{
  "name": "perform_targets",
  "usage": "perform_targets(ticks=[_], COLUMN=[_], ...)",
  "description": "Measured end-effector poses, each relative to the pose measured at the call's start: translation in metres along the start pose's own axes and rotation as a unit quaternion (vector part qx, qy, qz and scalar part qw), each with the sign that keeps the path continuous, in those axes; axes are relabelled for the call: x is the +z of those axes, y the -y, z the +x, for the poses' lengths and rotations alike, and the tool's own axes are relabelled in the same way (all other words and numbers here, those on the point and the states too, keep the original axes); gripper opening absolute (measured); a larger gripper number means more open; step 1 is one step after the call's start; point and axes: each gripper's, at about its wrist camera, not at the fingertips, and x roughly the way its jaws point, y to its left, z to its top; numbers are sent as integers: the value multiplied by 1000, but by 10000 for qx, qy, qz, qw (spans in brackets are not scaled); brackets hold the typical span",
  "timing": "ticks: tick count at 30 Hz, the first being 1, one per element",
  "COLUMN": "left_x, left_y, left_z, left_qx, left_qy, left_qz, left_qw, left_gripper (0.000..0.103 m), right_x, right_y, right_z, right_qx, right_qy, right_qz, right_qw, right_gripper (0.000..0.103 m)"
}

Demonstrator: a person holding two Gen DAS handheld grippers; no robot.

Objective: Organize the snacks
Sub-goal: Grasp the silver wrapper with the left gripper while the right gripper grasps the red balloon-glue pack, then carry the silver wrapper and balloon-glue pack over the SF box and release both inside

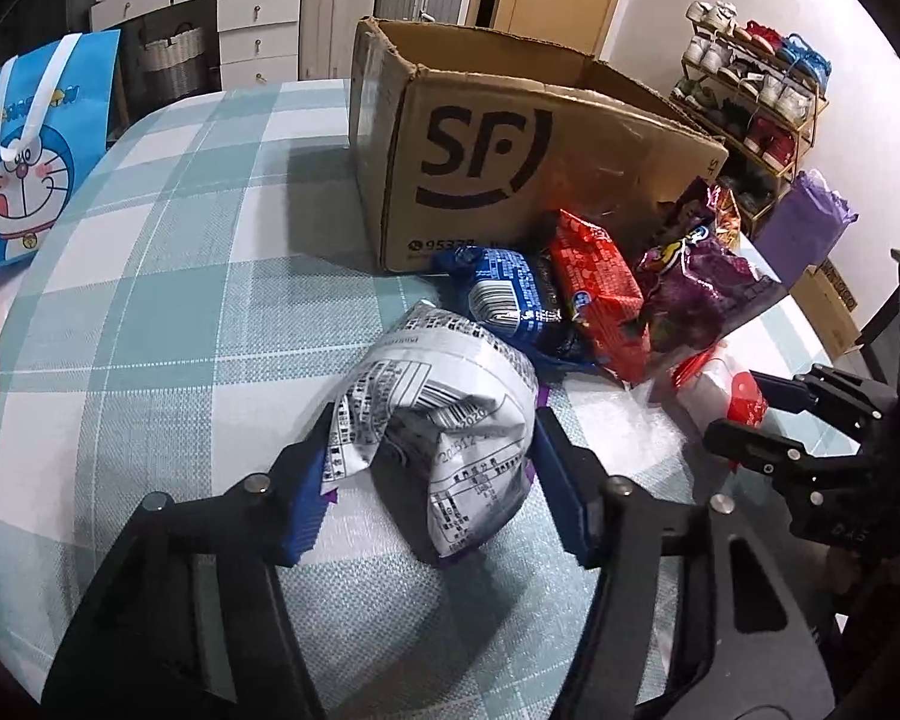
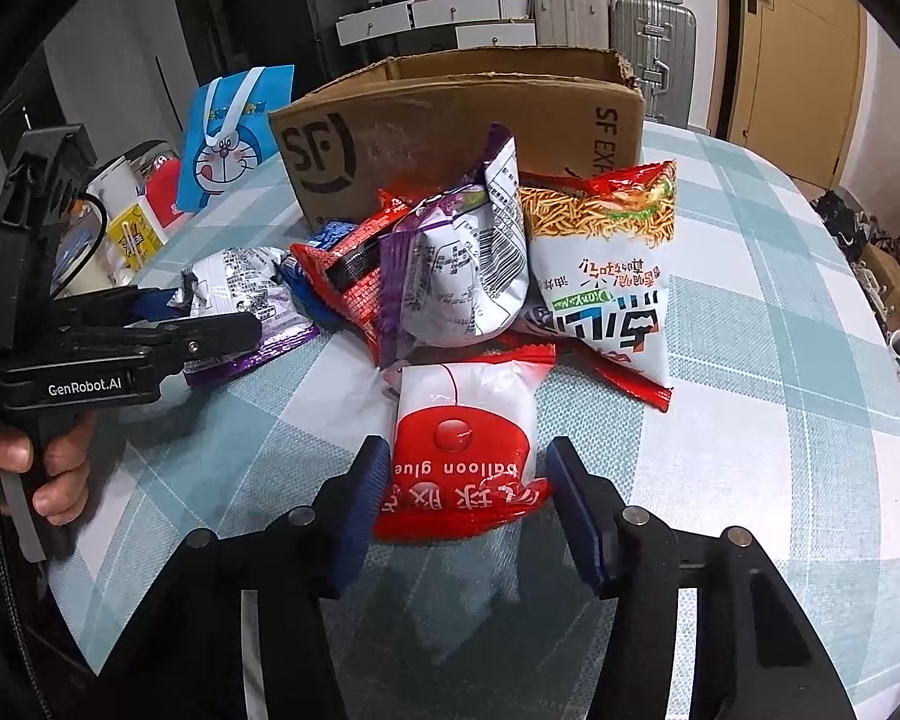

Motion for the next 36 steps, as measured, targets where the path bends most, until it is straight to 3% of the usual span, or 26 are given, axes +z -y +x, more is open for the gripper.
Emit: perform_targets(ticks=[6, 12, 16, 36], left_x=[-7, -13, -14, 14], left_y=[-6, -7, -1, 14], left_z=[-8, -23, -35, -79], left_qx=[-111, -202, -76, -164], left_qy=[26, 300, 441, 1017], left_qz=[-138, -158, -86, -136], left_qw=[9998, 9992, 9990, 9946], left_gripper=[49, 49, 49, 49], right_x=[-3, -8, -10, 14], right_y=[1, 1, 3, 6], right_z=[-6, -12, -20, -73], right_qx=[89, 134, 160, 292], right_qy=[108, 164, 276, 1052], right_qz=[77, 104, 114, 111], right_qw=[9999, 9997, 9994, 9940], right_gripper=[45, 45, 45, 45])
